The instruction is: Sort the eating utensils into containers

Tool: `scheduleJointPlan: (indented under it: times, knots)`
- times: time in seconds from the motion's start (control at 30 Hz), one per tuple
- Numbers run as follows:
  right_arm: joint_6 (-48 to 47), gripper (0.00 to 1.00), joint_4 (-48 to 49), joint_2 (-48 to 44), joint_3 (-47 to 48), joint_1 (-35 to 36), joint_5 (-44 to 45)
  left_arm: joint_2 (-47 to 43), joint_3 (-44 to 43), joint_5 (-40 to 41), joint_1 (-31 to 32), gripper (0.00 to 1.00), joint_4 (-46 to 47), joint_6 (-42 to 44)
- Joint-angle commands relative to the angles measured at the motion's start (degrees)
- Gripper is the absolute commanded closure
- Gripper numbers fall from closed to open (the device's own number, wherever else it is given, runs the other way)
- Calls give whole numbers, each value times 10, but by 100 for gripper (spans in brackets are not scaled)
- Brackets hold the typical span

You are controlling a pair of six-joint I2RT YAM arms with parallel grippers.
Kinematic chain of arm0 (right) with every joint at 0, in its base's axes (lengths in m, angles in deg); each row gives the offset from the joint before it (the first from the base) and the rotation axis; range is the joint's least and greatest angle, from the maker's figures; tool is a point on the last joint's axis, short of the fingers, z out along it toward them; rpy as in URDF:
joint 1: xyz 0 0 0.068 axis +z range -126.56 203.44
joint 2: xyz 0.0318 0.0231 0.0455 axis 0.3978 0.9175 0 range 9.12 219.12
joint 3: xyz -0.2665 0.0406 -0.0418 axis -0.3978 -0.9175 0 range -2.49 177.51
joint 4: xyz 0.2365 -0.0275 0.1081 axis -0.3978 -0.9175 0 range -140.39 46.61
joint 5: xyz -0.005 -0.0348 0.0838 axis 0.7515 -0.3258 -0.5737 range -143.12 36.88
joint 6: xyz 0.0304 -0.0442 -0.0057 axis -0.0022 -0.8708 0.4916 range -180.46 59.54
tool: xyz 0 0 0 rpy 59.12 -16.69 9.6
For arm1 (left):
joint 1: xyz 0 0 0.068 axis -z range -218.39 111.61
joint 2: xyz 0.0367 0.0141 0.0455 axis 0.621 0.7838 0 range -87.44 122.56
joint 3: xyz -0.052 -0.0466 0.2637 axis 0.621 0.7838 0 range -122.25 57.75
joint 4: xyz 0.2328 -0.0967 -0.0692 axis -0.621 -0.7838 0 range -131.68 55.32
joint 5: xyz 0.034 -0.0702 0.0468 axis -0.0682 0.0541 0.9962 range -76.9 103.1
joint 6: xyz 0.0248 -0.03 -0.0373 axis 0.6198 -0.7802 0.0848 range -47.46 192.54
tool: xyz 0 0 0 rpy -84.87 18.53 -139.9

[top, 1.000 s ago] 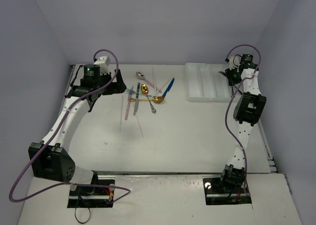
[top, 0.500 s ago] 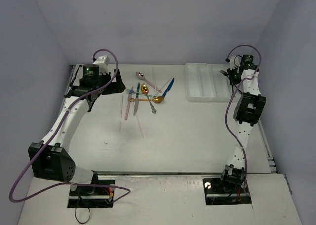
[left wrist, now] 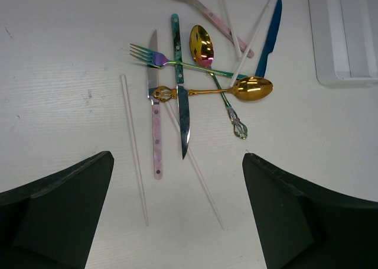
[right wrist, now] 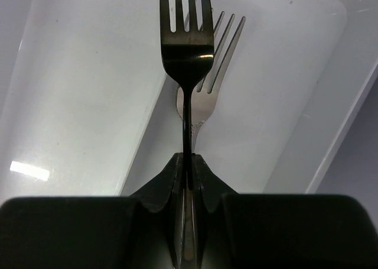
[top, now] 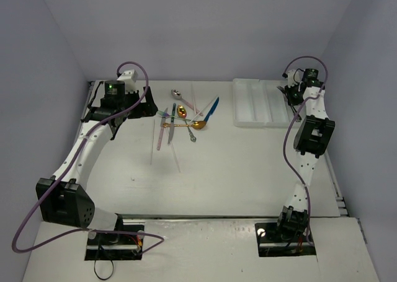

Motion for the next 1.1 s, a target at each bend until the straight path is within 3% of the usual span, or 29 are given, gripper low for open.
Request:
scheduleJointPlan:
  times: [0.0, 0.53, 0.6, 0.63, 0.67, 0.77, 1.07]
  knots:
    - [20, 100, 9, -74, 9, -7, -2, -9, -27, 1, -4, 8, 32, 8]
    - [152, 100, 11, -26, 37, -48, -14, -7, -24, 2, -4, 9, 34, 8]
    - [154, 95, 11, -25, 36, -48, -15, -4, -28, 2, -4, 8, 34, 10]
    - [155, 88, 11, -25, 35, -48, -15, -3, -30, 1, -4, 8, 31, 15]
    - [155, 74, 10, -25, 34, -47, -15, 0, -33, -2, -4, 8, 27, 24]
    - [160, 51, 10, -40, 35, -47, -16, 5, -39, 3, -4, 8, 22, 39]
    - [206, 39, 10, -150, -4, -45, -64, 45, -46, 17, 4, 8, 32, 44]
